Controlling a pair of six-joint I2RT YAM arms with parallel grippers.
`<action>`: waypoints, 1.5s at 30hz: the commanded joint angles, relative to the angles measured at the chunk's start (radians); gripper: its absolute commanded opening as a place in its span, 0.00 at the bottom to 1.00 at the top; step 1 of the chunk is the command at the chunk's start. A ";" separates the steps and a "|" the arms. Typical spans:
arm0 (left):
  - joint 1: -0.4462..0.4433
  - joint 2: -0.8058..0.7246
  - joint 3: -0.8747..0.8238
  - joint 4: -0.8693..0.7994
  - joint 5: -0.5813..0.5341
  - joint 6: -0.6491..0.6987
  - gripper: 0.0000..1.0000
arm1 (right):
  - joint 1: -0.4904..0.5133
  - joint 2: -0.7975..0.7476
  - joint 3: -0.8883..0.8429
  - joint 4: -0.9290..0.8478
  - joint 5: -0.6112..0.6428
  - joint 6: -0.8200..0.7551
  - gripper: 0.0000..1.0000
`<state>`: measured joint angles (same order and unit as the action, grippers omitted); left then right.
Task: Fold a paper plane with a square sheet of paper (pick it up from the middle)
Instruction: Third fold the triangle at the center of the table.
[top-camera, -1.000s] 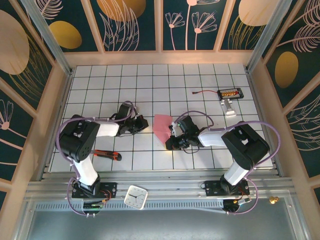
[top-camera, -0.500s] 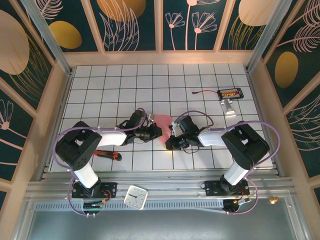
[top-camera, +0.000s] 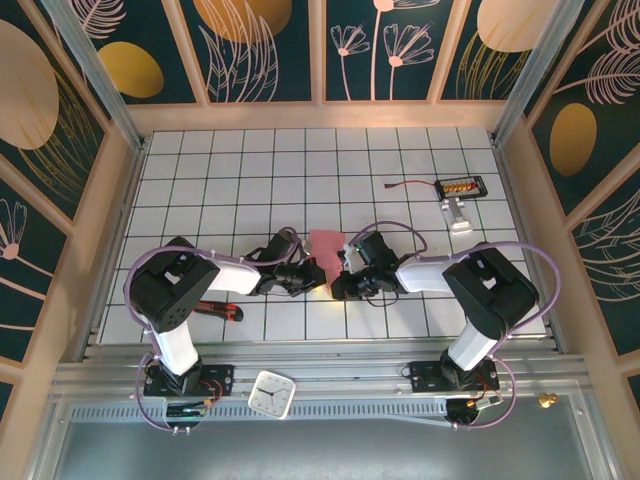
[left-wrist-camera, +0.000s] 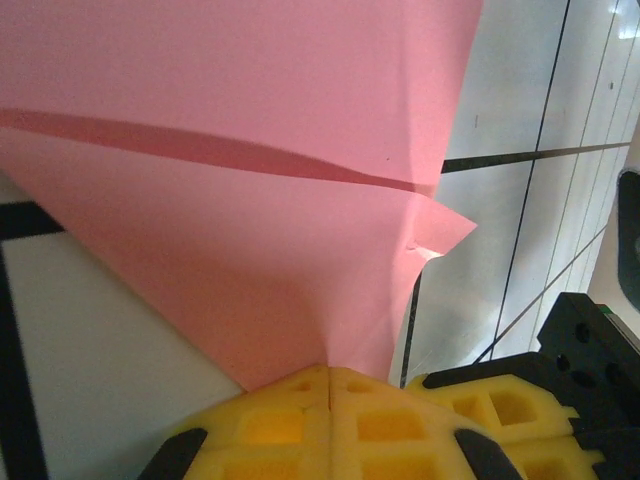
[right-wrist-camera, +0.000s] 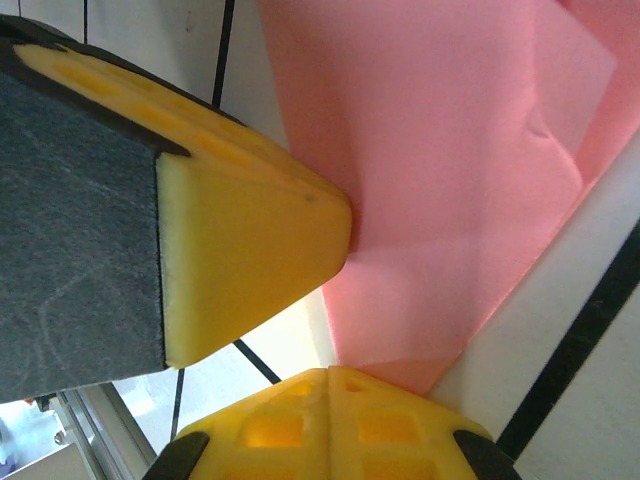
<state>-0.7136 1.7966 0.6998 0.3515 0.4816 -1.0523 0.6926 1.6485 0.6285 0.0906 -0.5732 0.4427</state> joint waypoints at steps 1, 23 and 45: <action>0.007 0.048 0.025 -0.088 -0.095 0.032 0.00 | -0.001 0.053 -0.046 -0.185 0.081 -0.033 0.00; 0.076 0.110 0.144 -0.338 -0.185 0.203 0.00 | 0.001 0.057 -0.042 -0.192 0.078 -0.036 0.00; 0.155 0.107 0.174 -0.387 -0.219 0.274 0.00 | -0.002 0.053 -0.044 -0.196 0.081 -0.043 0.00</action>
<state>-0.6289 1.8526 0.8894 0.0406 0.5114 -0.8101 0.6926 1.6520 0.6331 0.0948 -0.5652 0.4244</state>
